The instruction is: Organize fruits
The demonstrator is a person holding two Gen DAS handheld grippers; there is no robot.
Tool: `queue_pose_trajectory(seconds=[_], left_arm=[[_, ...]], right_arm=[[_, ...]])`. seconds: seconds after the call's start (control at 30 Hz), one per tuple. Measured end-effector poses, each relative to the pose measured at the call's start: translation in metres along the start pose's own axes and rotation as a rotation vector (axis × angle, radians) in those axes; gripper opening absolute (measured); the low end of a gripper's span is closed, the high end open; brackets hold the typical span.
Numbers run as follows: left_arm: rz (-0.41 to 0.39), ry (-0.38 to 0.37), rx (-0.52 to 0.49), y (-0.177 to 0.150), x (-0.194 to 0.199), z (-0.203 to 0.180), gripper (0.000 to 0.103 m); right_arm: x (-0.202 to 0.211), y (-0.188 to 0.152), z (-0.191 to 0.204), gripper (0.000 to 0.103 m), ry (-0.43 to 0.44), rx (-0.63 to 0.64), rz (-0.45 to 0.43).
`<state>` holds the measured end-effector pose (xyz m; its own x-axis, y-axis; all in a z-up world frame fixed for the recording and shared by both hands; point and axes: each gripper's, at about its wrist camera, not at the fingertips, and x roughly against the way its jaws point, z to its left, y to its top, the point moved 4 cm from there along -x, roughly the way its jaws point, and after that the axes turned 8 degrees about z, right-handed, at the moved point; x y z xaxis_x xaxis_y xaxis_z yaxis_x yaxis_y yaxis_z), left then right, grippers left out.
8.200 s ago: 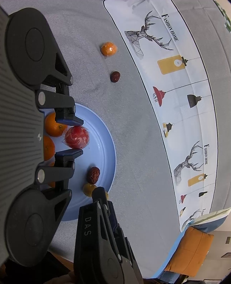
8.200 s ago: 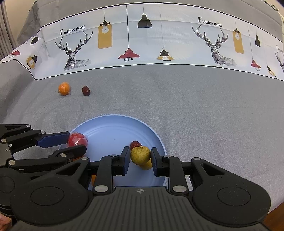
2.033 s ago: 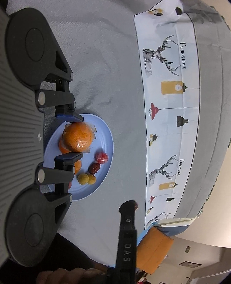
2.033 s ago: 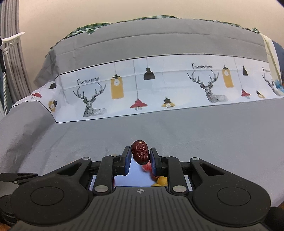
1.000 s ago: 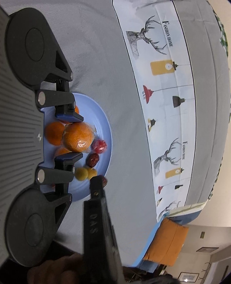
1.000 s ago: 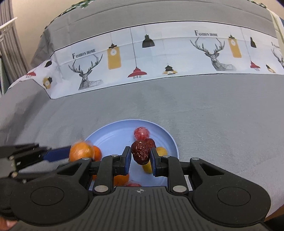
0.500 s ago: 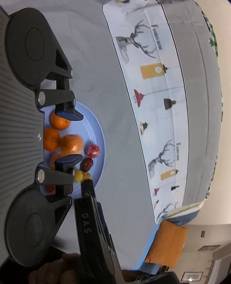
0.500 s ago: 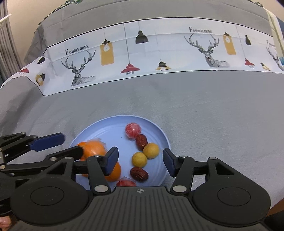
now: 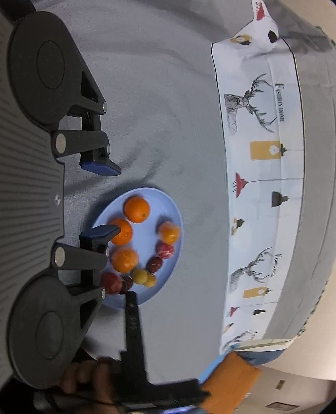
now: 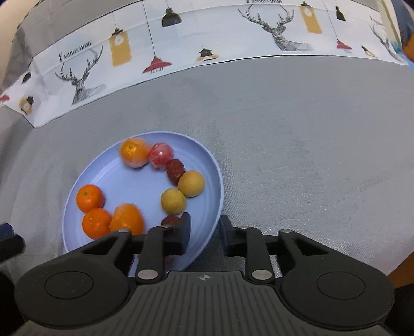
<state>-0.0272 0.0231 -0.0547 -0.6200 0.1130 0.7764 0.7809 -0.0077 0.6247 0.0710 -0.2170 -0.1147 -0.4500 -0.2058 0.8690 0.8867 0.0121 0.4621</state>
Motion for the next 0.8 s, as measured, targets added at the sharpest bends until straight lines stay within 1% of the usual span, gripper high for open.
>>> queue_pose_trajectory(seconds=[0.07,0.1,0.13,0.3,0.43,0.5,0.6,0.7,0.8], left_arm=[[0.000,0.010,0.016,0.001,-0.002,0.003,0.046],[0.003,0.021,0.023,0.000,-0.004,0.004,0.046],[0.008,0.030,0.033,0.000,-0.006,0.006,0.046],[0.016,0.053,0.110,0.002,-0.011,0.022,0.046],[0.028,0.069,0.198,0.003,-0.010,0.041,0.046],[0.027,0.077,0.235,0.004,-0.008,0.049,0.046],[0.041,0.089,0.280,0.004,-0.007,0.058,0.049],[0.048,0.109,0.299,0.005,-0.005,0.060,0.049],[0.046,0.127,0.286,0.011,-0.001,0.056,0.049]], right_arm=[[-0.003,0.003,0.004,0.021,0.002,-0.003,0.005],[-0.004,0.003,0.006,0.016,0.009,-0.007,0.006],[-0.004,0.005,0.008,0.015,0.019,-0.005,0.007],[-0.014,0.013,0.041,0.015,0.038,0.074,0.019],[-0.024,0.020,0.074,0.016,0.090,0.135,0.040],[-0.027,0.022,0.093,0.019,0.110,0.180,0.047],[-0.032,0.025,0.113,0.021,0.148,0.224,0.061],[-0.034,0.027,0.124,0.021,0.182,0.239,0.078],[-0.033,0.026,0.132,0.021,0.214,0.253,0.096]])
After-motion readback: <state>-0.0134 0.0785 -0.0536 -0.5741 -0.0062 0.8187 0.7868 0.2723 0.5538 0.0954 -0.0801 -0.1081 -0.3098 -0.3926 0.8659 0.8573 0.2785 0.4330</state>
